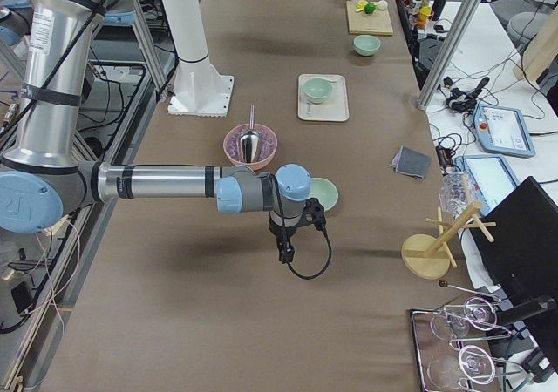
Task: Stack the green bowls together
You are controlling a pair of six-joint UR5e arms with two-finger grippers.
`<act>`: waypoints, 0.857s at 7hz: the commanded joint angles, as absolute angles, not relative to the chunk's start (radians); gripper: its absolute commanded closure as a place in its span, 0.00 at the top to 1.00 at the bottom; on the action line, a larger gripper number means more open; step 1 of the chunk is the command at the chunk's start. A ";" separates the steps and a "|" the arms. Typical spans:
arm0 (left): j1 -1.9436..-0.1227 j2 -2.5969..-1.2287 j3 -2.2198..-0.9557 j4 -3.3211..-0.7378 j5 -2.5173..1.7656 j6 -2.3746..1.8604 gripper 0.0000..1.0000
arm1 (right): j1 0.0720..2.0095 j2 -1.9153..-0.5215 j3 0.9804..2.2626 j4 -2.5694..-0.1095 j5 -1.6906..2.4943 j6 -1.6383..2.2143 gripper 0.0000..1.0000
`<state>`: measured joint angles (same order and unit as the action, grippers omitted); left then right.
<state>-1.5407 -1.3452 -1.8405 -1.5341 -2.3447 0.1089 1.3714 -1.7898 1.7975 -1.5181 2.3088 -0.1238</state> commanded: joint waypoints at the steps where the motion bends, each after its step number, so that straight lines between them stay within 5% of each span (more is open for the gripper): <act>1: -1.539 -1.333 -1.839 -1.534 -2.353 0.109 0.99 | 1.371 -1.790 1.798 -1.519 2.310 -0.132 1.00; 6: -1.531 -1.455 -1.827 -1.587 -2.390 0.100 0.99 | 1.367 -1.799 1.777 -1.437 2.277 -0.126 1.00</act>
